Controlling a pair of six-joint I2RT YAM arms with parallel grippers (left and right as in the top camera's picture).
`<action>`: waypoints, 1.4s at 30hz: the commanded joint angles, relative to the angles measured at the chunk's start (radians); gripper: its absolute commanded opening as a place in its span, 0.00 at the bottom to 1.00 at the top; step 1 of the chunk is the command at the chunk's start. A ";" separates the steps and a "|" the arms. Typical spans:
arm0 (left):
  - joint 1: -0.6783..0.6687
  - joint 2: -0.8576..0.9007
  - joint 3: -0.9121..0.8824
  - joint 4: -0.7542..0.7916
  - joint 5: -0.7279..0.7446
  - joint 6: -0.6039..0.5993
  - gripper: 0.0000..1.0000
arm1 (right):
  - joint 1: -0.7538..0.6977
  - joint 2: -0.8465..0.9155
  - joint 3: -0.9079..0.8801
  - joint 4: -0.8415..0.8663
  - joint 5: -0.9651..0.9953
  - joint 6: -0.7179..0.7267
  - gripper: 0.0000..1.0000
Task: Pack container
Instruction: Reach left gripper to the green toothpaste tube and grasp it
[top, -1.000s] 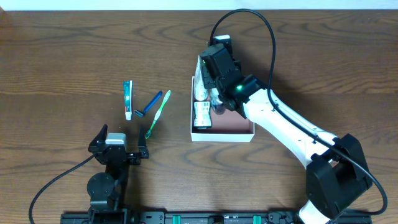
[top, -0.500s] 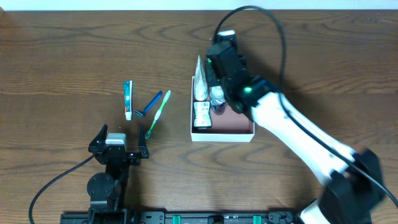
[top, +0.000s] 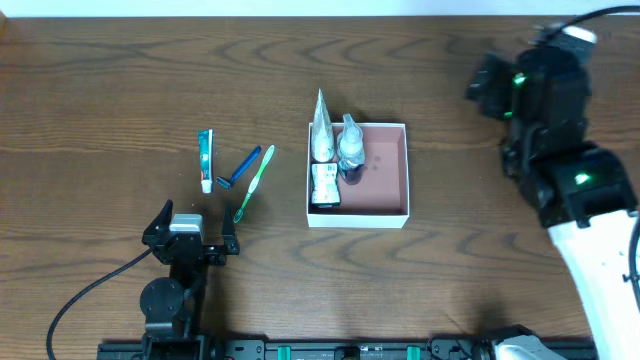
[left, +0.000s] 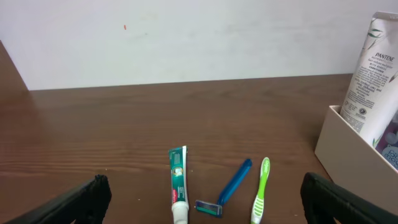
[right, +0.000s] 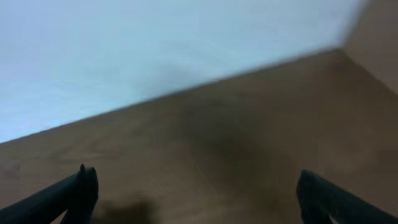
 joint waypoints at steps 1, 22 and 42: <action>0.006 -0.005 -0.016 -0.035 0.007 0.005 0.98 | -0.106 0.017 0.002 -0.054 -0.024 0.126 0.99; 0.006 0.053 0.081 -0.085 0.099 -0.256 0.98 | -0.222 0.018 0.002 -0.286 -0.106 0.126 0.99; 0.006 1.241 1.065 -0.713 0.161 -0.254 0.98 | -0.222 0.018 0.002 -0.286 -0.106 0.126 0.99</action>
